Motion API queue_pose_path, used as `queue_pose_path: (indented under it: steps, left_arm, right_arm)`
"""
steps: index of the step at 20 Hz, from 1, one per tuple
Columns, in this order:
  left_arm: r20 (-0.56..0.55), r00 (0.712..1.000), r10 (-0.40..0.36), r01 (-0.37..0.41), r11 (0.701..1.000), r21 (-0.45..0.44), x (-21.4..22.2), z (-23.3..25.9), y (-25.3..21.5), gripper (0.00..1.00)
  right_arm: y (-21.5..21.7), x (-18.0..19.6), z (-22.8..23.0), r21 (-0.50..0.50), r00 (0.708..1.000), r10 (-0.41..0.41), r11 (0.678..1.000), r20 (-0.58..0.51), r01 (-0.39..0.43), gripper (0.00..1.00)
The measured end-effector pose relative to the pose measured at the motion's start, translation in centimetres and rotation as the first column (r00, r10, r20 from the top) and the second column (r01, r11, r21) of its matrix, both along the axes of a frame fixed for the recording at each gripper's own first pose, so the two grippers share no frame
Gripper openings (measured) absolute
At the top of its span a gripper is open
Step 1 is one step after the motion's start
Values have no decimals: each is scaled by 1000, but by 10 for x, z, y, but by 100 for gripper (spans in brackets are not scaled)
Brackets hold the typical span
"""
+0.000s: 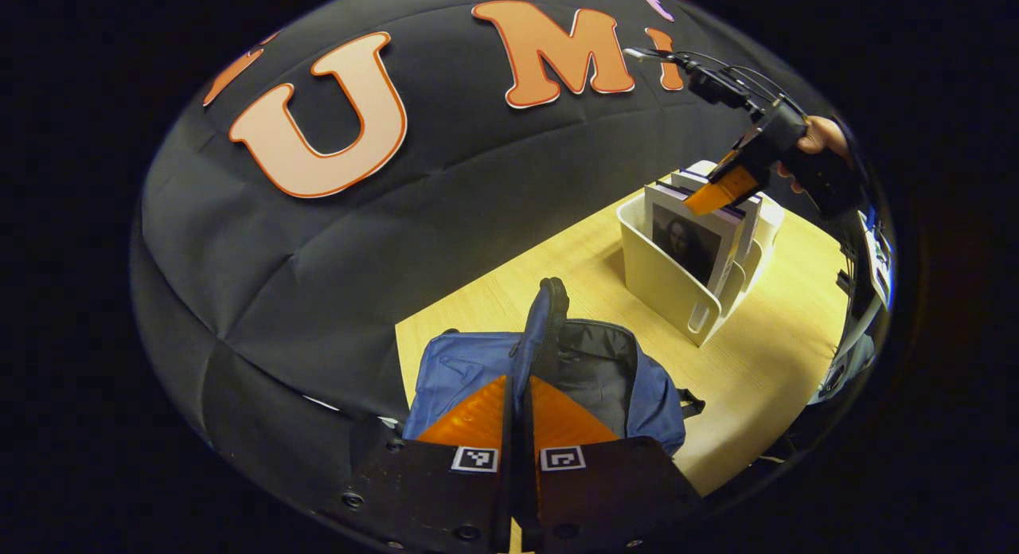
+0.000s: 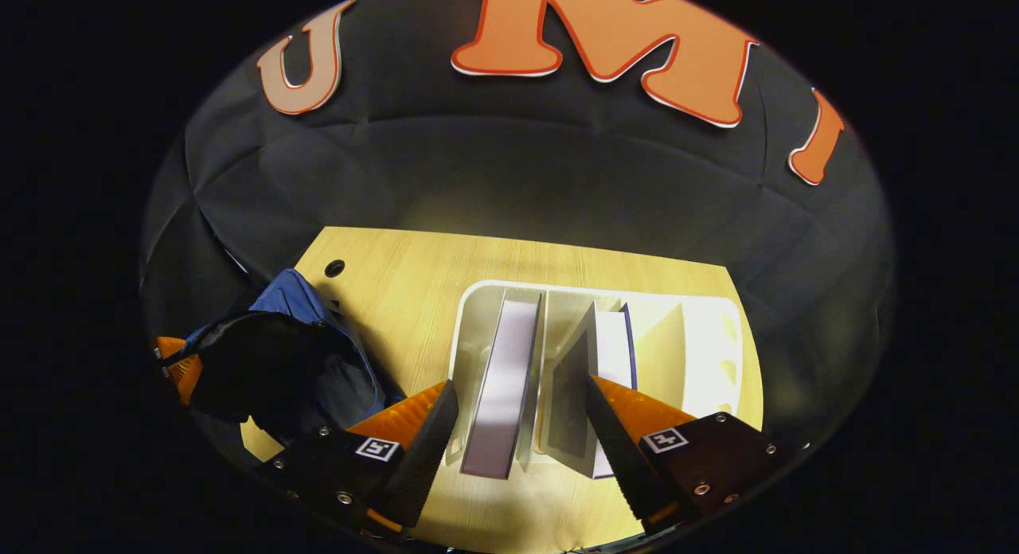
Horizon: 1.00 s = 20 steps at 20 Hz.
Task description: Open the schoolbag, grab two books from the bookshelf and put them into the schoolbag.
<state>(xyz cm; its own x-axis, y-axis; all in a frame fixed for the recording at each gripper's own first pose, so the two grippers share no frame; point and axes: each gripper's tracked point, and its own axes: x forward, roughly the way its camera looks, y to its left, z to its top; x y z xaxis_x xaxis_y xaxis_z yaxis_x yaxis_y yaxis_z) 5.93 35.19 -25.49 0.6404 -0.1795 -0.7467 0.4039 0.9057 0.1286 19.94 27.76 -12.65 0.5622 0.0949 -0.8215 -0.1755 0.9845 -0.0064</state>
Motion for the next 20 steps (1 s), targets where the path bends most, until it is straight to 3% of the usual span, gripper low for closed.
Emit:
queue_pose_path:
  steps: [3,5,7,8,9,10,11,14,15,16,20]
  left_arm:
    - [-6,1000,10,-10,1000,-1,4,-7,10,5]
    - [-7,1000,19,-19,1000,-4,6,-10,14,5]
    - [-9,1000,17,-17,1000,-13,5,-15,16,5]
    - [-9,1000,15,-15,1000,-16,6,-16,16,5]
    - [-10,1000,15,-16,1000,-20,7,-17,18,5]
    - [-10,1000,15,-15,1000,-24,8,-18,17,5]
    - [-11,1000,16,-17,999,-32,8,-19,18,5]
    - [-21,1000,24,-25,999,-48,9,-21,17,5]
    - [-17,1000,24,-25,998,-52,9,-19,19,5]
    - [-15,1000,25,-25,998,-55,10,-18,18,5]
    - [-17,999,39,-40,997,-66,8,-15,21,5]
  right_arm:
    - [9,-3,-22,-6,990,38,999,-134,-39,93]
    - [9,-3,-35,-39,977,61,997,-203,-70,83]
    - [10,-5,-45,-60,964,60,995,-258,-78,60]
    - [15,-7,-49,-48,956,59,996,-288,-76,64]
    - [18,-8,-51,-42,946,48,997,-320,-65,59]
    - [18,-10,-54,-39,937,32,998,-349,-49,42]
    - [18,-11,-56,-43,928,30,998,-372,-49,47]
    - [18,-19,-54,-43,901,15,998,-433,-37,38]
    - [17,-20,-51,-39,900,9,999,-435,-29,29]
    - [16,-21,-47,-41,901,6,999,-434,-27,37]
    - [3,-23,-17,-14,919,7,1000,-395,-14,35]
